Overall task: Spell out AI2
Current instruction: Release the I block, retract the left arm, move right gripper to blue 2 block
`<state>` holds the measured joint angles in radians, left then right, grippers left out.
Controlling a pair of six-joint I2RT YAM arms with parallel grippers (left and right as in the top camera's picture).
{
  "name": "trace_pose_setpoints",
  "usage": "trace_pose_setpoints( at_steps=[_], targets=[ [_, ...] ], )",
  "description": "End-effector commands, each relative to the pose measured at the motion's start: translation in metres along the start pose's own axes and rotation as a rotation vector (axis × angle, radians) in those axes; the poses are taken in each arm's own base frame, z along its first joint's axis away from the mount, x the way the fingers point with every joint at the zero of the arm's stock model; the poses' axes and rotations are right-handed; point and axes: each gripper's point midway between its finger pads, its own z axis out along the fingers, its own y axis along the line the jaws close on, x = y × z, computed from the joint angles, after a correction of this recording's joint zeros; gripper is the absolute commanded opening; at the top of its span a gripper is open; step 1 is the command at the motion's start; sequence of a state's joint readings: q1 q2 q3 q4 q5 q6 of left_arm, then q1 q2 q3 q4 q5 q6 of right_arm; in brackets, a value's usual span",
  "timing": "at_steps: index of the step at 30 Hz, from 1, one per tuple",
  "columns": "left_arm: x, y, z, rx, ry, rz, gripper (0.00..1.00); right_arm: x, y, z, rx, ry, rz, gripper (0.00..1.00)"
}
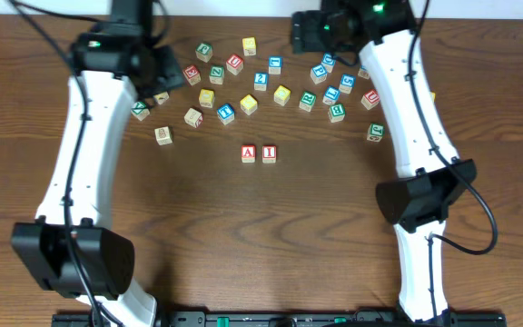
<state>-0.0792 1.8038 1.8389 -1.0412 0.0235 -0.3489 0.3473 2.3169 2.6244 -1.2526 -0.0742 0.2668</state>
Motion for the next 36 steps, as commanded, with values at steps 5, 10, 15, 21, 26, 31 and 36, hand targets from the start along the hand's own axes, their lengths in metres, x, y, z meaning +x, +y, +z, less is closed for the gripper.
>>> trace_pose_setpoints(
  at_steps=[5,10,15,21,26,31,36],
  targets=[
    [-0.019,0.066,-0.007,-0.082,-0.012,-0.110,0.51,0.012,0.059,0.064,-0.036,-0.014,-0.024,0.83],
    [-0.013,0.077,-0.008,-0.106,0.015,-0.124,0.51,0.028,0.064,0.114,0.009,0.000,0.009,0.77],
    [-0.007,0.079,-0.007,-0.115,0.038,-0.120,0.52,0.042,0.064,0.155,0.014,0.020,0.038,0.70],
    [0.000,0.081,-0.003,-0.124,0.065,-0.119,0.52,0.052,0.052,0.181,0.080,0.015,0.053,0.63],
    [0.001,0.082,-0.002,-0.124,0.068,-0.119,0.51,0.055,0.052,0.194,0.087,0.006,0.051,0.60],
    [0.001,0.082,-0.002,-0.125,0.069,-0.119,0.51,0.065,0.047,0.211,0.124,0.010,0.079,0.59],
    [0.002,0.082,-0.002,-0.125,0.071,-0.119,0.52,0.067,0.043,0.222,0.141,-0.004,0.084,0.58]
  ],
)
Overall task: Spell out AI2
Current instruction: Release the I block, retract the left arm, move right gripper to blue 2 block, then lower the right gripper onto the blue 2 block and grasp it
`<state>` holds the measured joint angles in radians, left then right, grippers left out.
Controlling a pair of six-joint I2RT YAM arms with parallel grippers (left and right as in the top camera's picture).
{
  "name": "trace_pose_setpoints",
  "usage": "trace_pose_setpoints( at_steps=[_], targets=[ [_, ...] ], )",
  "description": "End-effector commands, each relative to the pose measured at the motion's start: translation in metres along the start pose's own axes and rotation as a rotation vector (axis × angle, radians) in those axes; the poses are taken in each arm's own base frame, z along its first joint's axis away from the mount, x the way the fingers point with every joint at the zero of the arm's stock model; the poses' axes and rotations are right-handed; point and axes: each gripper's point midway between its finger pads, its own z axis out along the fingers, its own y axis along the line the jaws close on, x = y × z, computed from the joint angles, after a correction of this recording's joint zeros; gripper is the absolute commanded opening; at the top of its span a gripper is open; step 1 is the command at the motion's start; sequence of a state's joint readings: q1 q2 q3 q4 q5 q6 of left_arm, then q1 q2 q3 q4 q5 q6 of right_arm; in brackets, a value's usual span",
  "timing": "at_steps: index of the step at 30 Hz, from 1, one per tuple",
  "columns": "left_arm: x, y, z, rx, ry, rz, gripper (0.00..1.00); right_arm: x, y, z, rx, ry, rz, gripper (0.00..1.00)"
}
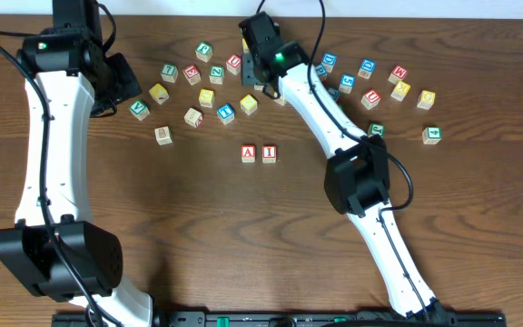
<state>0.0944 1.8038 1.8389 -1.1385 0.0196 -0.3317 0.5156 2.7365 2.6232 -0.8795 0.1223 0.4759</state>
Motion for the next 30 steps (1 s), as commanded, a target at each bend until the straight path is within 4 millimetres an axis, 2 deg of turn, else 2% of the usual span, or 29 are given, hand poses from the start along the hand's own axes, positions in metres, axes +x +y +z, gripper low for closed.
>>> trace_pose_setpoints(
  at_steps=[1,5,12,30],
  targets=[
    [0.003,0.004,0.001,-0.016,0.005,0.018,0.51,0.006,-0.001,0.012,0.030,-0.010,0.015,0.58],
    [0.003,0.004,0.001,-0.016,0.005,0.018,0.51,0.008,0.000,0.021,0.027,-0.017,0.016,0.54],
    [0.002,0.004,0.001,-0.016,0.005,0.018,0.52,0.008,0.001,0.024,0.025,-0.019,0.016,0.38],
    [0.003,0.004,0.001,-0.016,0.005,0.018,0.52,0.018,-0.007,0.033,0.055,-0.001,0.011,0.35]
  ],
)
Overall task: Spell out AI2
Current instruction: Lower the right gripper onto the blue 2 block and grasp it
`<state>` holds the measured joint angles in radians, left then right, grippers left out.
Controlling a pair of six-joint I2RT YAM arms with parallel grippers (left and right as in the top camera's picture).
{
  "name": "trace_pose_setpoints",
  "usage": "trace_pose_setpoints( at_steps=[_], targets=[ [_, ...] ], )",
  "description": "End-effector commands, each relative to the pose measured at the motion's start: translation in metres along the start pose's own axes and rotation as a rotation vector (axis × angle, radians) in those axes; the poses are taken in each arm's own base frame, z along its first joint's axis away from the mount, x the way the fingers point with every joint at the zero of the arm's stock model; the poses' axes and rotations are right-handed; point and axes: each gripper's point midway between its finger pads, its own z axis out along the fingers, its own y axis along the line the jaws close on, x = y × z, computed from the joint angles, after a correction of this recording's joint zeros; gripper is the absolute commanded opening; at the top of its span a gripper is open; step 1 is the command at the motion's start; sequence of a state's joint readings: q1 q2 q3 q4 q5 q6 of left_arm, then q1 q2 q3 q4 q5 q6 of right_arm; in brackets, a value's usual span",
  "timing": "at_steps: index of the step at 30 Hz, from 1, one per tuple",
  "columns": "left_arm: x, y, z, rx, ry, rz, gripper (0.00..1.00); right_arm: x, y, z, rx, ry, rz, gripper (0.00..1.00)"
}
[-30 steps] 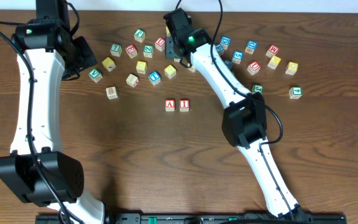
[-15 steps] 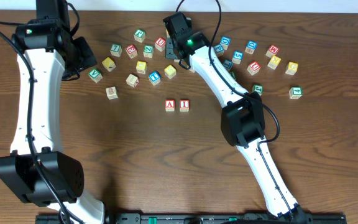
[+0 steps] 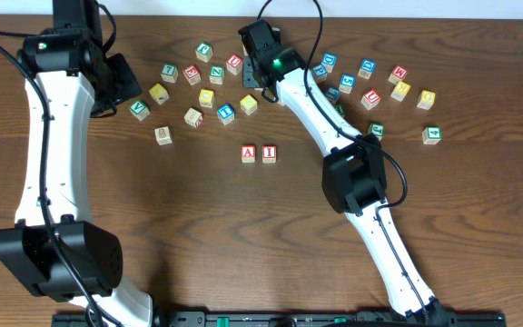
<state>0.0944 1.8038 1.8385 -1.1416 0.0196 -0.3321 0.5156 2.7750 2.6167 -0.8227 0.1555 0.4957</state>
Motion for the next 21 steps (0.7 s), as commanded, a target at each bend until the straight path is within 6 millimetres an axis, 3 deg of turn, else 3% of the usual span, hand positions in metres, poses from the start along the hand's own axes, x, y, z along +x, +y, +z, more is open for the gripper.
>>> trace_pose_setpoints(
  at_steps=[1,8,13,18,21],
  targets=[
    [0.002,0.003,0.001,-0.014,0.002,0.018,0.51,0.016,-0.002,0.013,0.032,0.025,-0.012,0.34],
    [0.002,0.003,0.001,-0.014,0.001,0.017,0.52,0.019,-0.005,0.012,0.041,0.040,-0.014,0.27],
    [0.002,0.003,0.001,-0.015,0.002,0.018,0.51,0.009,-0.007,0.000,0.037,0.027,-0.020,0.23],
    [0.002,0.003,0.001,-0.015,0.002,0.018,0.51,-0.012,-0.003,-0.028,0.018,-0.008,-0.027,0.20],
    [0.002,0.003,0.001,-0.015,0.002,0.018,0.51,-0.033,-0.004,-0.061,0.006,-0.040,-0.020,0.20]
  ],
)
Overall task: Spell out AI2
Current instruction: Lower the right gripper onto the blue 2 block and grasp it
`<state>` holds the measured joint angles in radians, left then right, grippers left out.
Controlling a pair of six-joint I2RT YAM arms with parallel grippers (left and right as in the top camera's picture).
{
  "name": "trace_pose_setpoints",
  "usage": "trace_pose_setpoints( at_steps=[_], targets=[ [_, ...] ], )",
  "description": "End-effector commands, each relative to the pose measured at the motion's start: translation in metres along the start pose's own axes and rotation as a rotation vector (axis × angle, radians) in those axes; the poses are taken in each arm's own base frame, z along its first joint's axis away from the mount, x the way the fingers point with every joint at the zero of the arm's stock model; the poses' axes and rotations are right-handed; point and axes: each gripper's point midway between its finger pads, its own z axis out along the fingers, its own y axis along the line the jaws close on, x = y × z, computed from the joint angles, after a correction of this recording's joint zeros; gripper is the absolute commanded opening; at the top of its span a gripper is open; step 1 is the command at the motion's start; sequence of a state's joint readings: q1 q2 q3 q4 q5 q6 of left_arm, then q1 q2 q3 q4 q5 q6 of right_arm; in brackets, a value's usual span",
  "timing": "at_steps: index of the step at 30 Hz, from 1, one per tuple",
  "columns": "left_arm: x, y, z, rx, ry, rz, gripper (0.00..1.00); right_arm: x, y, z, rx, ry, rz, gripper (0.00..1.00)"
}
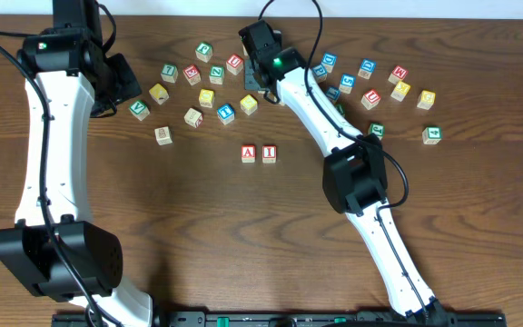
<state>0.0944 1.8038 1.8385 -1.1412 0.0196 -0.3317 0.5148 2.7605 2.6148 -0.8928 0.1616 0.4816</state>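
Note:
A red-lettered A block (248,153) and an I block (269,153) sit side by side at the table's middle. My right gripper (263,84) is stretched over the left-middle of the scattered letter blocks (226,113). Its wrist covers whatever lies under it, so its jaws do not show. No 2 block is readable from the overhead view. My left gripper (123,84) hangs at the far left, just left of a yellow block (159,92) and above a green one (139,110). Its jaws are too dark to read.
Several more blocks lie in a band along the back, from a tan one (162,135) on the left to a green one (432,134) on the right. The right arm's elbow (354,177) stands right of the A and I pair.
At first my left gripper was over the left blocks and my right arm reached up at the back right, with a blue 2 block in plain view. Then the left arm stood at the far left and the right gripper covered that 2 block. Both have stayed there.

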Motion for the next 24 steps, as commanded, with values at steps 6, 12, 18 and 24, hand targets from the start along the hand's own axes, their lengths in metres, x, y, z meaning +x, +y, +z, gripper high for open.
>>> trace_pose_setpoints(
  at_steps=[6,12,18,24],
  targets=[
    [0.002,0.003,0.001,-0.015,0.003,0.018,0.51,-0.061,0.002,-0.123,-0.055,-0.128,-0.015,0.20],
    [0.002,0.003,0.001,-0.015,0.003,0.018,0.52,-0.068,-0.011,-0.198,-0.064,-0.135,-0.033,0.19],
    [0.002,0.003,0.001,-0.014,0.003,0.018,0.52,-0.048,-0.029,-0.247,-0.036,-0.066,-0.043,0.18],
    [0.002,0.003,0.001,-0.015,0.002,0.018,0.51,-0.011,-0.045,-0.244,0.032,0.084,-0.068,0.17]
  ],
)
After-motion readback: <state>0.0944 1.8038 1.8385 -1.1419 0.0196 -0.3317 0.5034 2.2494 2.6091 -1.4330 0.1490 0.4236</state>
